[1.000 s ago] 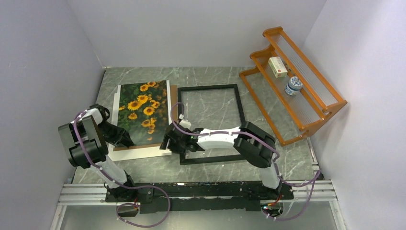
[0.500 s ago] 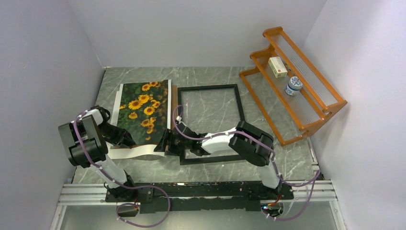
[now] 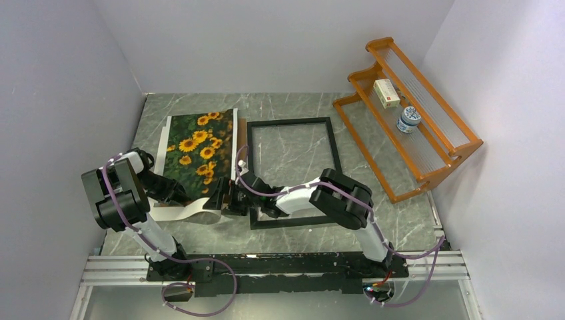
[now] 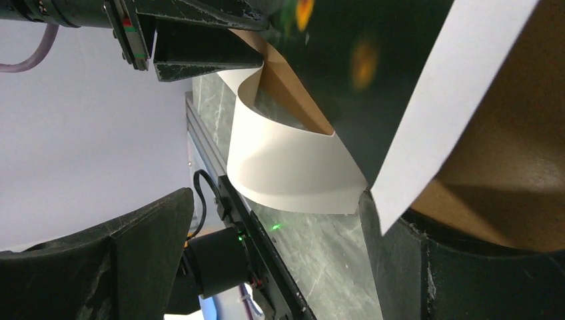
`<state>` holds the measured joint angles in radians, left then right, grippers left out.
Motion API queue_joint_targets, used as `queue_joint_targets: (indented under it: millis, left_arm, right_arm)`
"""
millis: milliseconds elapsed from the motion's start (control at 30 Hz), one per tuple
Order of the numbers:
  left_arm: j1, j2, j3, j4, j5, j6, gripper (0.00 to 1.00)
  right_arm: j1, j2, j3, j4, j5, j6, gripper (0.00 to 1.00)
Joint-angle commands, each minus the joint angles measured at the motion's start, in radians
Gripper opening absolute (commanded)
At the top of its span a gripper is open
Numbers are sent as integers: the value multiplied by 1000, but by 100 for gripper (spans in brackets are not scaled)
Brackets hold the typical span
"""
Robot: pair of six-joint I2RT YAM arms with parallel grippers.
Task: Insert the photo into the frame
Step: Pick up the photo frame item at the center of the board.
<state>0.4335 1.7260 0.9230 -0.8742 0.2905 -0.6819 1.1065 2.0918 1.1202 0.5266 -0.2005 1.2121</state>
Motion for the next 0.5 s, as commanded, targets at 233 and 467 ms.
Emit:
queue_joint_targets:
  millis: [233,467]
  left_arm:
    - [-18,79,-44,75,-74,8,43]
    - [-17,103,-52,86,-55,32,42]
  right_arm:
    - [-3,-12,-5,135,105,-109,98]
    - [-7,-52,11,130,163,-230,98]
